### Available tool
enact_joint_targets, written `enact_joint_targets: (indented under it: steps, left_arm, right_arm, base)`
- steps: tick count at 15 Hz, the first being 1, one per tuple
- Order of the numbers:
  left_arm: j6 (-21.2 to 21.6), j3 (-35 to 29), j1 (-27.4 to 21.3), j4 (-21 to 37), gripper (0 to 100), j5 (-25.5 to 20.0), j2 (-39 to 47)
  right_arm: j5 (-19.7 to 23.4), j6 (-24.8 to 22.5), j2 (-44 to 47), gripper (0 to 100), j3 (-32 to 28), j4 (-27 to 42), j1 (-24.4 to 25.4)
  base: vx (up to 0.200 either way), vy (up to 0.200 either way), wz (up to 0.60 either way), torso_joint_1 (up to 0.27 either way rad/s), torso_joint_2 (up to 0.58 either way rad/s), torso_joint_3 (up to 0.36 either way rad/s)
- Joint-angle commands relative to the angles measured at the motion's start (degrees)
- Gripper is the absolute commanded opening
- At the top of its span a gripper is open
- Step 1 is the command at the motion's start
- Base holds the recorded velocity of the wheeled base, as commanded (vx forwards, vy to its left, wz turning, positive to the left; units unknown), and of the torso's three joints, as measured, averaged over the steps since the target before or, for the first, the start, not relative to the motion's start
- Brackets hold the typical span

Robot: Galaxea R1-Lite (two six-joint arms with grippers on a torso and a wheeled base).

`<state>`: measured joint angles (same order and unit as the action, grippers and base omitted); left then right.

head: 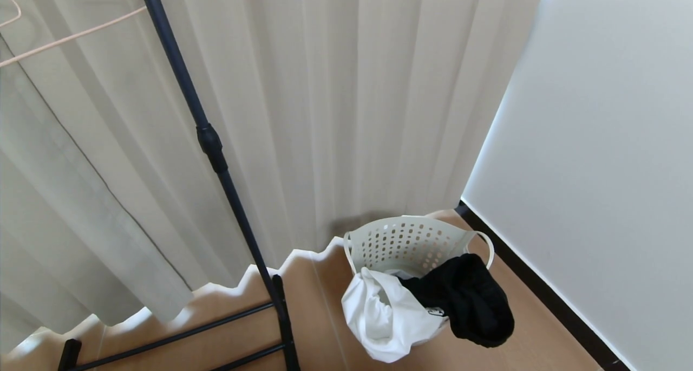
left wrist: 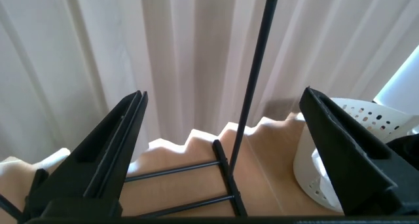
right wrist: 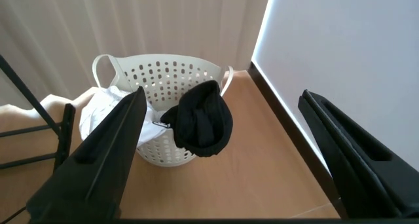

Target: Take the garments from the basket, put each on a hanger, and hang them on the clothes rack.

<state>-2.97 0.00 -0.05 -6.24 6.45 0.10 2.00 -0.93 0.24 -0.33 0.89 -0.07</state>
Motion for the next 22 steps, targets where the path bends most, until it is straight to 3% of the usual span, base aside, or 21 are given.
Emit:
enact_joint_targets:
  steps: [1, 20, 22]
  left_arm:
    - [-0.1, 0.0, 0.0, -0.1, 100, 0.1, 0.0]
    - [-0.4, 0.0, 0.0, 0.0, 100, 0.3, 0.0]
    - [-0.4, 0.0, 0.0, 0.0, 100, 0.3, 0.0]
  right_arm:
    - [0.0, 0.0, 0.0, 100, 0.0, 0.0, 0.0]
    - [0.3, -0.9, 0.0, 100, -0.2, 0.4, 0.0]
    - [0.3, -1.1, 3.4, 100, -0.4, 0.8, 1.0]
  base:
    - [0.000, 0.000, 0.00, 0.002, 0.00, -0.203]
    - [0.000, 0.000, 0.00, 0.003, 0.00, -0.185]
    - [0.000, 0.000, 0.00, 0.000, 0.00, -0.097]
